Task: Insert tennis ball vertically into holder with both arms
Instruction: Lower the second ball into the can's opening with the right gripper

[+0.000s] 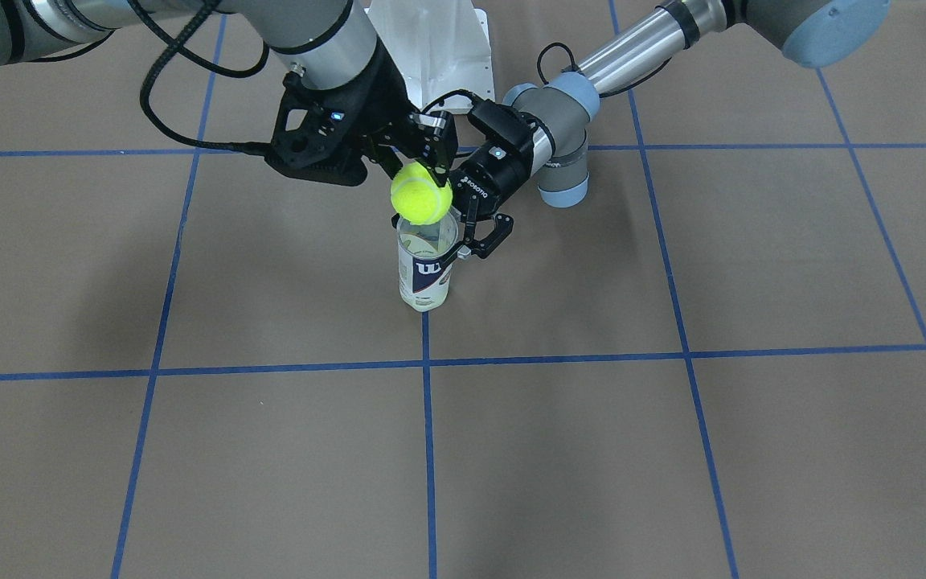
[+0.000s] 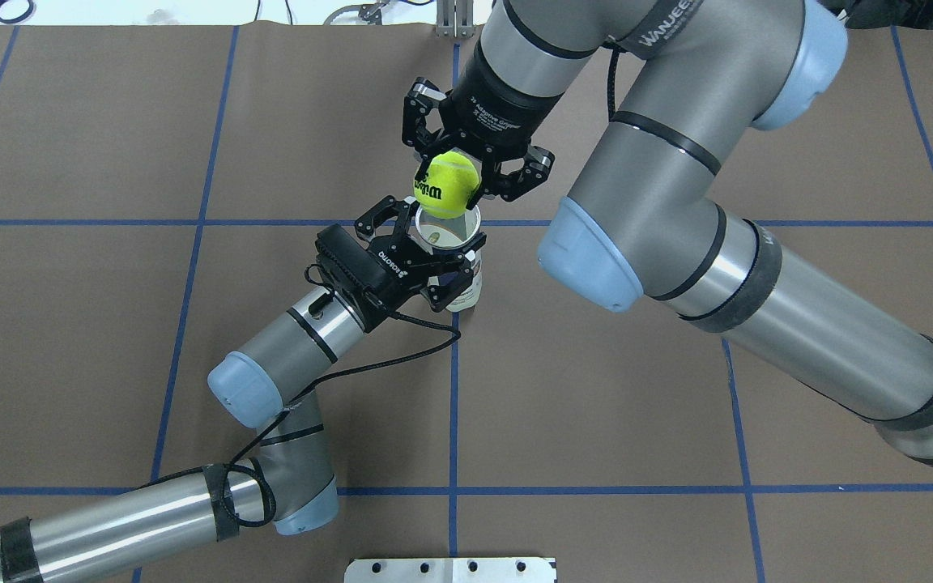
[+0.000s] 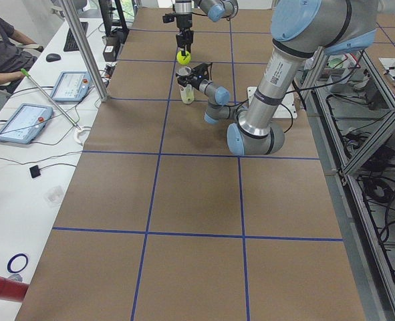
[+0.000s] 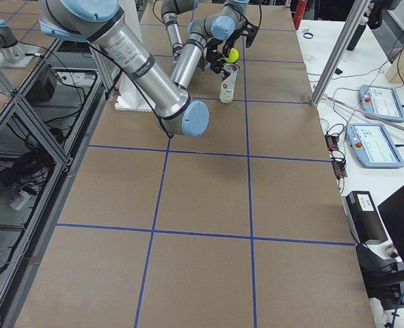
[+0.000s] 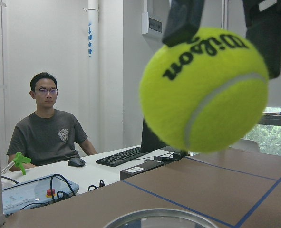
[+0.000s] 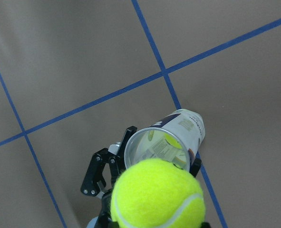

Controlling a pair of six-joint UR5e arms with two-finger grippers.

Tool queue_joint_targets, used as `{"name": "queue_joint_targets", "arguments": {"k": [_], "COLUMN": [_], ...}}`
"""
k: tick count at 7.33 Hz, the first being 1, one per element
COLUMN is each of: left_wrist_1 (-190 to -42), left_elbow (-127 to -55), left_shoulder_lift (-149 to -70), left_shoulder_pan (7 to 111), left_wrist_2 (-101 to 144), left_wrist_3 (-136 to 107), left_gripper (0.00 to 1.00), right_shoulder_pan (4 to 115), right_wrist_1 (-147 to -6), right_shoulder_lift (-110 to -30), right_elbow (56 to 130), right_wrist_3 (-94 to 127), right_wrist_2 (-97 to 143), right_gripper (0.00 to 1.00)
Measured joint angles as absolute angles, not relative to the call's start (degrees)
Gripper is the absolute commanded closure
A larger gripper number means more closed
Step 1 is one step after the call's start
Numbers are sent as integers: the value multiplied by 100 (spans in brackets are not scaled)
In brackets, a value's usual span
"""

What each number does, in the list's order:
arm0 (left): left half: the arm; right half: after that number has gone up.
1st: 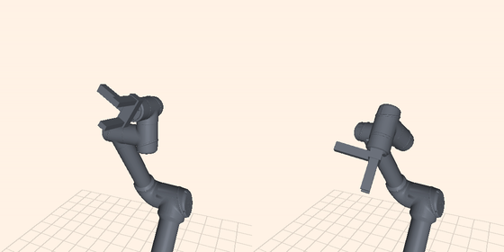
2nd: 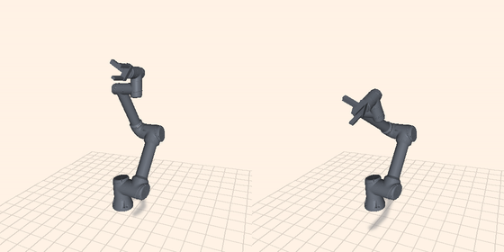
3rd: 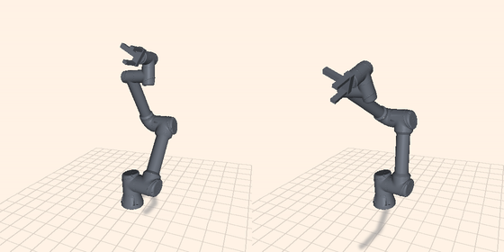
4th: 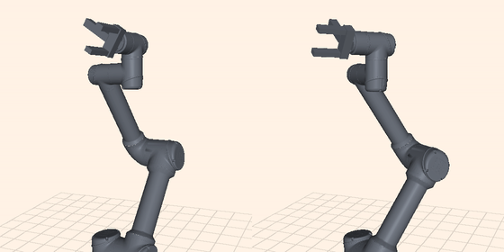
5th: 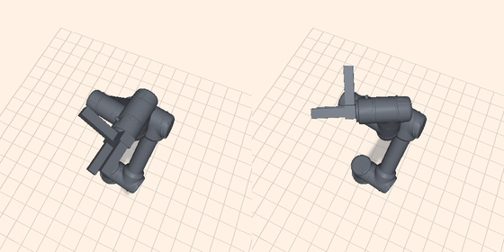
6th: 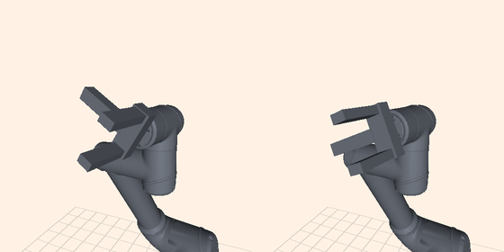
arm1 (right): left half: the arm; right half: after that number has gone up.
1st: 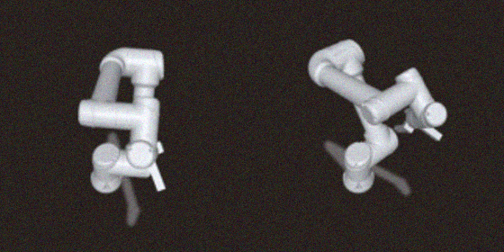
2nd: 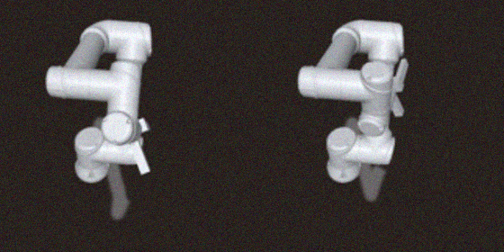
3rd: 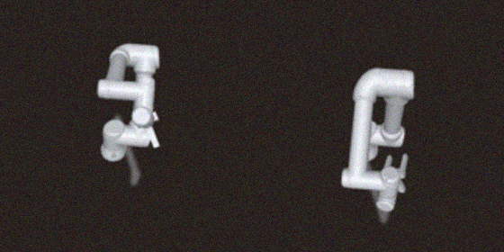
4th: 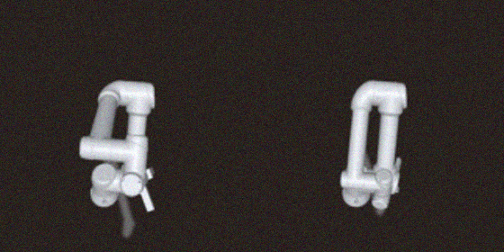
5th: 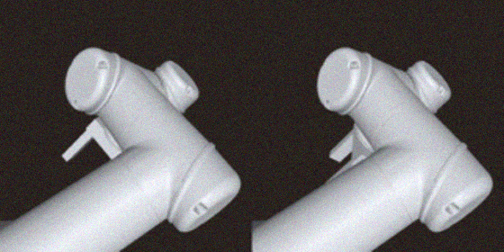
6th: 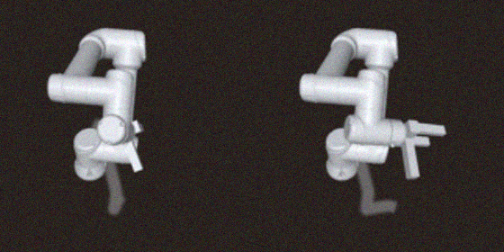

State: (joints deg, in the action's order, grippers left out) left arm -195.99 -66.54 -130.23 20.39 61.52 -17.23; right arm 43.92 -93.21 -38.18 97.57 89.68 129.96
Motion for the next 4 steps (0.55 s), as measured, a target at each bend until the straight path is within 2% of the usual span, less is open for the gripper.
{"name": "queue_joint_targets", "arguments": {"k": [2,4], "left_wrist_1": [-19600,-19600], "left_elbow": [-6661,-6662], "left_shoulder_lift": [-13025,-13024], "left_shoulder_pan": [2039,2039], "left_wrist_2": [6152,6152], "left_wrist_3": [-1723,-1723], "left_gripper": [13,13], "right_shoulder_pan": [4372,4370], "right_wrist_1": [-8762,-8640], "right_shoulder_lift": [-3786,-3821], "right_elbow": [9278,9211], "right_wrist_3": [9046,9073], "right_wrist_2": [12975,12985], "right_gripper": [100,100]}}
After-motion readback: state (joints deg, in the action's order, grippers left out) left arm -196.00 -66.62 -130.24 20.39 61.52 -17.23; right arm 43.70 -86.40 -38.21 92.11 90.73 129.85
